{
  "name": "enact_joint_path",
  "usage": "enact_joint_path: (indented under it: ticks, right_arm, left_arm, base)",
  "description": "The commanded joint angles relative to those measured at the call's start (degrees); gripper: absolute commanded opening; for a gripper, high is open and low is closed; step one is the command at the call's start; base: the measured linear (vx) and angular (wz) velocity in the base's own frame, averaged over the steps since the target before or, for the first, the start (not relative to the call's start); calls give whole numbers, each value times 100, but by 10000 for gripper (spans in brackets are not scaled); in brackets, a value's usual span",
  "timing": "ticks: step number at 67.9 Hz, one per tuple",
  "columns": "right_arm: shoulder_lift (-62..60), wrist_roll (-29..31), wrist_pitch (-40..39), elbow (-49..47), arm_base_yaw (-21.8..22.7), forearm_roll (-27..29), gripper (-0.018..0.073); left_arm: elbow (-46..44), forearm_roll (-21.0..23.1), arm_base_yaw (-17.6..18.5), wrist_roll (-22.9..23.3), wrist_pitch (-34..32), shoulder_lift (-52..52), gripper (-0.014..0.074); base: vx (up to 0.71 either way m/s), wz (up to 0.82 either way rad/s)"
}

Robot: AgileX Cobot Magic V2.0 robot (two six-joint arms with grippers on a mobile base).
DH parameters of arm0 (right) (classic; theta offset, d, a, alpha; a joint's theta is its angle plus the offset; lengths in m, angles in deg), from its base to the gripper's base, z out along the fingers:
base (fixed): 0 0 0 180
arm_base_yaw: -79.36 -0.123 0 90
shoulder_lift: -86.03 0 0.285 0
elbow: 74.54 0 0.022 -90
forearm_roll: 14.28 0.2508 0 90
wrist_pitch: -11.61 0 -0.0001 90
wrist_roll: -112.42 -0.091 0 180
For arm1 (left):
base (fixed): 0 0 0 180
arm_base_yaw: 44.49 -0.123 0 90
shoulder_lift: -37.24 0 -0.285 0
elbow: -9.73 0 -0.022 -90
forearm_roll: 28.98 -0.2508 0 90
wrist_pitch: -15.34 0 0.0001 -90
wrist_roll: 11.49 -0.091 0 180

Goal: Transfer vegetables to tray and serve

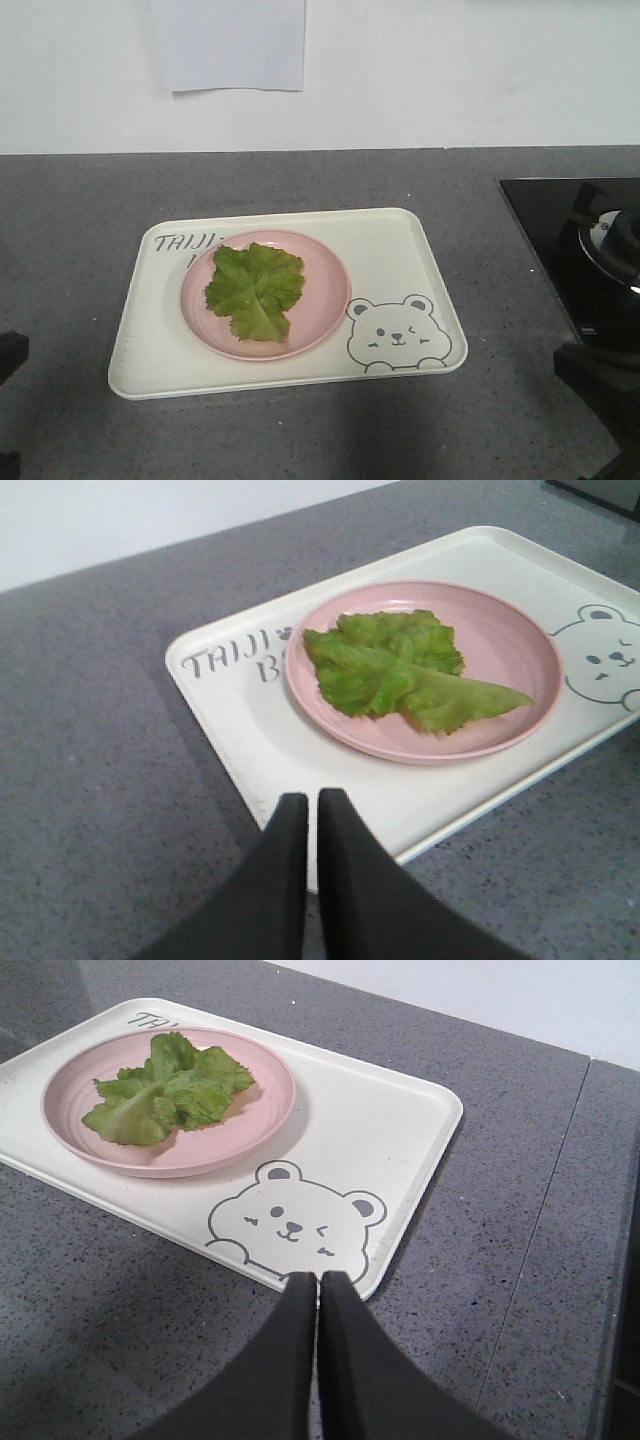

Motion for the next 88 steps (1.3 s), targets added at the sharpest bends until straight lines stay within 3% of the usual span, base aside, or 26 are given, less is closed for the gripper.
enact_joint_path:
  ticks: [1, 14, 24, 35, 49, 88]
  right_arm:
    - [18, 56, -314, -154, -3, 121, -6]
    - [18, 56, -314, -154, -3, 121, -6]
    - [18, 56, -314, -154, -3, 121, -6]
    - [18, 56, -314, -154, -3, 121, -6]
    - [18, 56, -314, -154, -3, 121, -6]
    - [18, 56, -314, -154, -3, 121, -6]
  left_arm:
    - [173, -357, -95, 195, -929, -183, -7]
    - [1426, -362, -811, 865, -2388, -968, -6]
    - [2297, -342, -1368, 995, -3095, -1752, -6]
    - [2866, -312, -1846, 1330, -3004, -2462, -6]
    - [2831, -323, -2203, 1424, -2265, -2941, -6]
    - [2826, -323, -2261, 1404, -2277, -3232, -6]
  base:
    - [0, 0]
    - [0, 0]
    - [0, 0]
    - [0, 0]
    - [0, 0]
    - [0, 0]
